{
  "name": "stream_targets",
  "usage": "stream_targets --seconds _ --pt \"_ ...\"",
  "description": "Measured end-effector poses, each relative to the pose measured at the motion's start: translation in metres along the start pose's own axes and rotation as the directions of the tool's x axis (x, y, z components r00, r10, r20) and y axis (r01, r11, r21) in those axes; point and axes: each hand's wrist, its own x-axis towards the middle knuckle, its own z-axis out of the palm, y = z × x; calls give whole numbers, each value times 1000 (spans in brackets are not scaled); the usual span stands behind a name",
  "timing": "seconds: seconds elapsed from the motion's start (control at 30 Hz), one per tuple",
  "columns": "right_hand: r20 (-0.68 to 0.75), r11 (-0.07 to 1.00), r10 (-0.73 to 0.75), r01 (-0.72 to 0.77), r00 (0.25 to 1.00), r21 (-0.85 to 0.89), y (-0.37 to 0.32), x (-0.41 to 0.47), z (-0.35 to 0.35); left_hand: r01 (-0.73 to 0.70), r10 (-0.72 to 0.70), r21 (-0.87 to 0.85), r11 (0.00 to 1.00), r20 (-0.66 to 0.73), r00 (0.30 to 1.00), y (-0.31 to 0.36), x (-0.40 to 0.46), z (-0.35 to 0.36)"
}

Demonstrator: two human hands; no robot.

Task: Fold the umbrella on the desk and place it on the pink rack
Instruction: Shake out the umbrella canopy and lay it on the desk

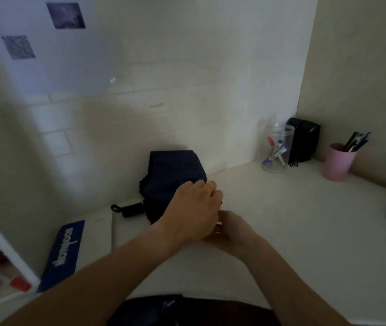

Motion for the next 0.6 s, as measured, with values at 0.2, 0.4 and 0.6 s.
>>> stream_targets --seconds 0.2,0.4,0.6 --pt "-123 943 -77 32 989 -331 11 -48 -39 60 -57 26 998 -89 994 56 -83 29" --pt "2 909 -123 114 992 -401 25 -49 -19 197 -199 -138 971 3 980 73 -115 45" --pt "-49 973 -74 61 996 -223 28 -47 -5 581 -548 -529 619 240 801 55 -126 23"
